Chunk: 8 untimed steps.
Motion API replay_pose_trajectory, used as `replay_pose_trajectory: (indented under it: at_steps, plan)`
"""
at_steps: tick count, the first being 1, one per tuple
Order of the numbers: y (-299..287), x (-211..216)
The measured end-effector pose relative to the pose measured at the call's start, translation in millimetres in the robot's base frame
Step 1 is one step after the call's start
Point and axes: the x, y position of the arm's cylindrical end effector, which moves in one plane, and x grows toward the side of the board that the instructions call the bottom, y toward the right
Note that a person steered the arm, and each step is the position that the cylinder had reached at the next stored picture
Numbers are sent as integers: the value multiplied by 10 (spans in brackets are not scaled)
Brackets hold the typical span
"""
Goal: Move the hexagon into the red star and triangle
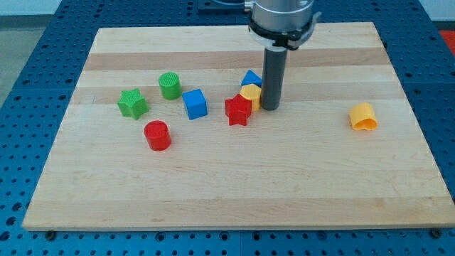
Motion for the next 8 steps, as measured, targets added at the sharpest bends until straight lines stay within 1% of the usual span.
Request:
replay_pose_trajectory:
  at_steps: [1,2,3,4,5,6,7,8]
  plan:
    - [176,-39]
    - [50,-321]
    - [-8,-353]
    - [-672,-357]
    - [-363,-405]
    - [60,-604]
    - [49,-733]
    - [-8,-715]
